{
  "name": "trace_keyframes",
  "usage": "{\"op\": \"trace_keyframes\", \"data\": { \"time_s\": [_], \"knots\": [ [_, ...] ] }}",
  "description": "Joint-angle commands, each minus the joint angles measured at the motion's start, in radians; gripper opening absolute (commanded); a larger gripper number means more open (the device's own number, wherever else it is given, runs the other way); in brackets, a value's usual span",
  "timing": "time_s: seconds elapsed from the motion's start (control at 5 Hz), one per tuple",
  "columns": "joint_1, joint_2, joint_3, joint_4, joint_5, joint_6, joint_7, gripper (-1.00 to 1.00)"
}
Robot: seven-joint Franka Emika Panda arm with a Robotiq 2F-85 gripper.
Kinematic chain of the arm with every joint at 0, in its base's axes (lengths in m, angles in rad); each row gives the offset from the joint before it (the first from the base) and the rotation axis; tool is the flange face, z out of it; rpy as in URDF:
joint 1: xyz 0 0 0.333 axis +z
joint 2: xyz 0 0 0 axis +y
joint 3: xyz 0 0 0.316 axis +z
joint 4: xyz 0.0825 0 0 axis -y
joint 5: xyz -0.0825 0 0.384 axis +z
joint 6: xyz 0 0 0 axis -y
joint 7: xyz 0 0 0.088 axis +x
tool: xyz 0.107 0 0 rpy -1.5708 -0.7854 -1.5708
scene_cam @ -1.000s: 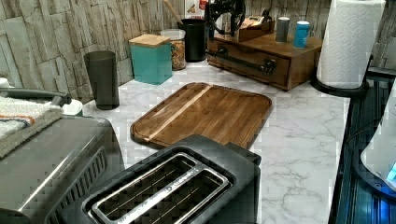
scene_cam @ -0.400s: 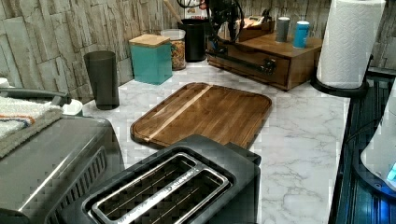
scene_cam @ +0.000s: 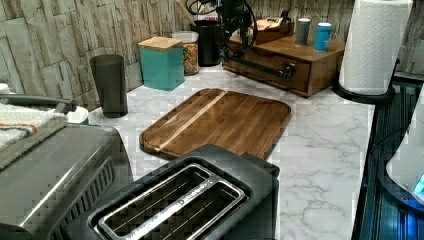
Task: Open the drawer.
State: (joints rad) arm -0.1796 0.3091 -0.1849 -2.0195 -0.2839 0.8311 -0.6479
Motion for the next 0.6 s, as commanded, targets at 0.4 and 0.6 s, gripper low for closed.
{"op": "trace_keyframes", "data": {
  "time_s": [0.4,0.6],
  "knots": [
    [-0.063,0.049,-0.054,-0.024,0.054,0.053,0.167,1.0],
    [-0.109,0.066,-0.012,-0.062,0.139,0.15,0.105,1.0]
  ]
}}
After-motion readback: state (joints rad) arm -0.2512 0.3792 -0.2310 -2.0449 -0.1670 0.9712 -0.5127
